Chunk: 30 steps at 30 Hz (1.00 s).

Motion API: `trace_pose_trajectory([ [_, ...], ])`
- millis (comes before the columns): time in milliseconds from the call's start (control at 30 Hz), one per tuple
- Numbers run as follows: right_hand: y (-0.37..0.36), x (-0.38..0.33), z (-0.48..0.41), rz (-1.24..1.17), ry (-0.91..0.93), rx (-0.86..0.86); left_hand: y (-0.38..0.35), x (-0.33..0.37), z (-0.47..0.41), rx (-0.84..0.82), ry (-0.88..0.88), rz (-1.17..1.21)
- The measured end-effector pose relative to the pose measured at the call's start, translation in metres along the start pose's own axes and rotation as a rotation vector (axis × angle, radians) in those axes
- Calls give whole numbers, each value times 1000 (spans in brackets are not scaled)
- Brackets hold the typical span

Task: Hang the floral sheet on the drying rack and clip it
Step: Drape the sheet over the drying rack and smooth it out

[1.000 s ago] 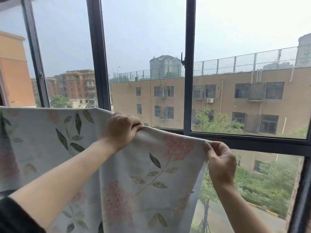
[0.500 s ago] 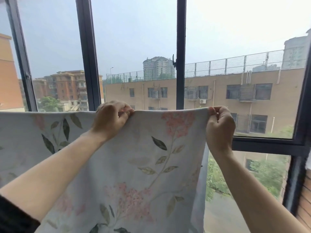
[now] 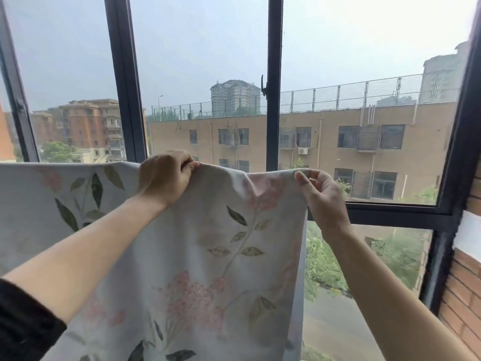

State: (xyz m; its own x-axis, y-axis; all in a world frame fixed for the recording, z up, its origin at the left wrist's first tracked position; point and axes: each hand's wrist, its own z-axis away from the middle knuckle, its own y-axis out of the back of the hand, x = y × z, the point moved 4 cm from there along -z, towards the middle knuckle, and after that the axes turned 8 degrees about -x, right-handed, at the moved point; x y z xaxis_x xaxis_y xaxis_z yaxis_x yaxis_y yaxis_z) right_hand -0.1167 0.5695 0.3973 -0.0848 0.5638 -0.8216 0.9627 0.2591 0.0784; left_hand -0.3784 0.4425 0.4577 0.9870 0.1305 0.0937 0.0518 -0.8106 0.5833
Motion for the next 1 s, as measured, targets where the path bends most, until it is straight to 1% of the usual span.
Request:
trace_pose_trajectory([
  [67, -8, 21, 15, -88, -55, -97, 0, 1, 0, 18, 5, 8],
  [100, -10, 33, 23, -70, -75, -96, 0, 1, 0, 24, 9, 8],
  [167, -11, 50, 33, 46, -71, -37, 0, 2, -1, 21, 14, 10],
  [233, -6, 54, 34, 111, -16, 55, -1, 3, -2, 5, 9, 12],
  [400, 13, 14, 26, 217, 204, 301, -2, 13, 2, 13, -40, 25],
  [467, 14, 7, 27, 225, 254, 358, -3, 16, 5, 35, -33, 31],
  [533, 17, 14, 28, 235, 255, 380, -5, 21, 9, 52, -45, 31],
  [667, 20, 50, 37, 288, 160, 355, -16, 30, 19, 22, -129, -26],
  [833, 7, 104, 58, 415, 27, 235, -31, 37, 33, -110, -244, -208],
  [933, -1, 125, 73, 438, -50, 174, -40, 42, 46, -190, -279, -282],
  [1000, -5, 141, 81, 452, -136, 101, -47, 43, 52, -253, -309, -321],
])
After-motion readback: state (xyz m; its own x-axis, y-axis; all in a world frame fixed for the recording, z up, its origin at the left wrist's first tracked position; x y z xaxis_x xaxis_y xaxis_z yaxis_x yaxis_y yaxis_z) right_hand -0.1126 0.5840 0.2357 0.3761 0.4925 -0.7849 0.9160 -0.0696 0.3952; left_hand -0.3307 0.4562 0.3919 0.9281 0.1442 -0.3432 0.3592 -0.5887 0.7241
